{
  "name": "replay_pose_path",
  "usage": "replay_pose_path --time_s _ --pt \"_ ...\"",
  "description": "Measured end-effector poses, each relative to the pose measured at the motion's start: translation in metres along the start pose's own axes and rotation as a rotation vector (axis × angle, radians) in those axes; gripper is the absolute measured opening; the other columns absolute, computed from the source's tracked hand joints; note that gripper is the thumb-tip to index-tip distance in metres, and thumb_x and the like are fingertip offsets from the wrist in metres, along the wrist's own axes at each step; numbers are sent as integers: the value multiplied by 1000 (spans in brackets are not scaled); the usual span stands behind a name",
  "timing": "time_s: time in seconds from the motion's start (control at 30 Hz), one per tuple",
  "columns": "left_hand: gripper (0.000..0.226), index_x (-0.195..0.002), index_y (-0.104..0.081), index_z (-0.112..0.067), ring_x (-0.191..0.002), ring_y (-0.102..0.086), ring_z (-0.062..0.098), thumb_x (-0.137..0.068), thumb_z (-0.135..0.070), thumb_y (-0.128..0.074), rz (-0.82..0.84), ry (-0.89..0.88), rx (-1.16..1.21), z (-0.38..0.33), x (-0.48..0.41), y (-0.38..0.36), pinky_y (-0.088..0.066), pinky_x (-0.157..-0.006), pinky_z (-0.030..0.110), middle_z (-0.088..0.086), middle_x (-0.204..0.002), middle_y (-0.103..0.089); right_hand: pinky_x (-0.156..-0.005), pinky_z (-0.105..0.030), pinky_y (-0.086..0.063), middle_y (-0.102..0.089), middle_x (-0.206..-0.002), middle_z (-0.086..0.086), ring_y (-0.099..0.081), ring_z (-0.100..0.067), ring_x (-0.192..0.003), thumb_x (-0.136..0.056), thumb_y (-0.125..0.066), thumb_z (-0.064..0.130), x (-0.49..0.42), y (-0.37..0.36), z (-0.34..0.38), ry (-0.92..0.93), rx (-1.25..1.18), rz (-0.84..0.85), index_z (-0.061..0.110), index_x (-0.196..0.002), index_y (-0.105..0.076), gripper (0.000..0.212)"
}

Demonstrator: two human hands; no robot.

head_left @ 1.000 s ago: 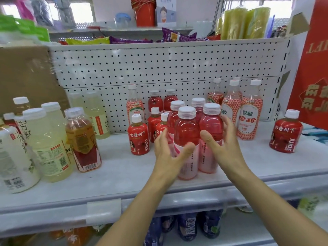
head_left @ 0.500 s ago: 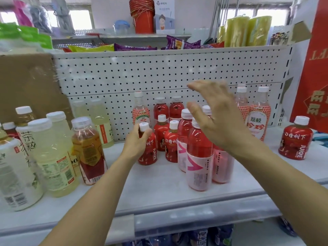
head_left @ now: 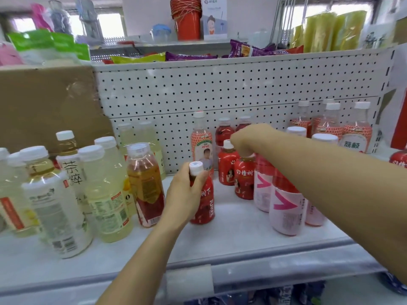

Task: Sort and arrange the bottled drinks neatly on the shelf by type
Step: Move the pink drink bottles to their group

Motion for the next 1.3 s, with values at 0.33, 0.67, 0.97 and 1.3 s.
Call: replay_pose_path --time_s 0.33,0.67,0.97,1.3 --pt "18 -115 -51 -28 -98 -56 5 -101 -41 -50 75 3 -37 1 16 17 -49 -88 33 -13 -106 -60 -82 -40 -60 -64 -91 -7 -69 -24 -86 -91 -58 2 9 1 33 177 -144 94 5 -107 -60 16" --pt "21 -110 -54 -31 -100 -57 1 -94 -44 -59 29 13 47 11 46 44 -46 -81 24 -12 -109 -61 -89 -37 -54 -63 -116 4 -63 -15 -101 -91 -66 35 74 -9 52 255 -687 -110 23 -122 -60 34" --pt "67 -119 -37 -53 -103 -54 -15 -73 -40 -83 87 37 132 34 60 30 -47 -89 17 -27 -114 -53 -74 -11 -44 -57 -104 19 -58 9 -90 -72 -87 24 96 -91 61 65 -1458 -337 34 -128 -40 74" --pt "78 -129 -40 -44 -106 -57 -2 -61 -63 -73 -14 -66 189 12 72 54 -48 -92 25 -21 -117 -54 -80 -14 -44 -56 -114 20 -58 5 -102 -74 -84 34 133 -70 50 100 -1492 -517 40 -132 -42 72"
Point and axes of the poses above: each hand's wrist, its own x-axis away from the middle knuckle, its own y-axis out of the back of the hand, z = x × y, the point moved 10 cm from there along -x, towards the middle knuckle
